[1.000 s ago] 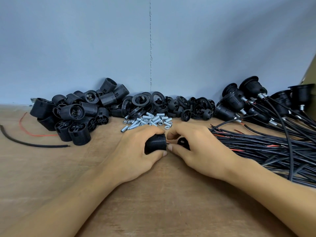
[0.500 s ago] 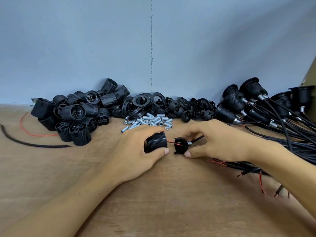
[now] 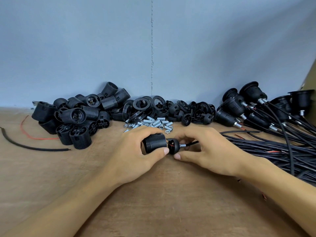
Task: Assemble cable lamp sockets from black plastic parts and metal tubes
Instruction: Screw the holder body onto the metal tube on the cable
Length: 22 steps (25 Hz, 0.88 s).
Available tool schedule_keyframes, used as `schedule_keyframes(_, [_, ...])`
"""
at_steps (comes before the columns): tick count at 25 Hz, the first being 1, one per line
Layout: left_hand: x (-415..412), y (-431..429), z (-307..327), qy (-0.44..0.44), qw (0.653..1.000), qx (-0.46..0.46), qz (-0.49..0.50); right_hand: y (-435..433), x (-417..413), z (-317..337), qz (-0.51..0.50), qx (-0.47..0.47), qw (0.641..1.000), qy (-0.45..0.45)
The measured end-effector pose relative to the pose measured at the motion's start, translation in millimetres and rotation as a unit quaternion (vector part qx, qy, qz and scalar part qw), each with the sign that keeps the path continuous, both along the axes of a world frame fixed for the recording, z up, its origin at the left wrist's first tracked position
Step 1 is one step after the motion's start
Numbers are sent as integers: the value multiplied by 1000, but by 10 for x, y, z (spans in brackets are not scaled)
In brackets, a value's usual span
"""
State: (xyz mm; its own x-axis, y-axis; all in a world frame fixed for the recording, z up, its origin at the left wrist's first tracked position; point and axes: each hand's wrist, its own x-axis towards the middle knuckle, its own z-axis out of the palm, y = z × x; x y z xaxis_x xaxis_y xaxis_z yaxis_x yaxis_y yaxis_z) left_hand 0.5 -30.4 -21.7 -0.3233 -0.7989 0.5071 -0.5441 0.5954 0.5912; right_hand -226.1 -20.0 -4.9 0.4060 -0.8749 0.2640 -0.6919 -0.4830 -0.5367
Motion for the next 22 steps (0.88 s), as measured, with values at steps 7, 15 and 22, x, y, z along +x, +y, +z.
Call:
schedule_keyframes(7, [-2,-41,-76,20,999,44,-8,15,46,-107,-27,-60,998,-17])
schedule_keyframes(15, [-28,-61,-92,38,995,81,-45,29,51,-117,-13,-97,995,-3])
schedule_keyframes(22, [-238,-25,-127,64,993,103,10,40,95,-168,-2,-121,993,14])
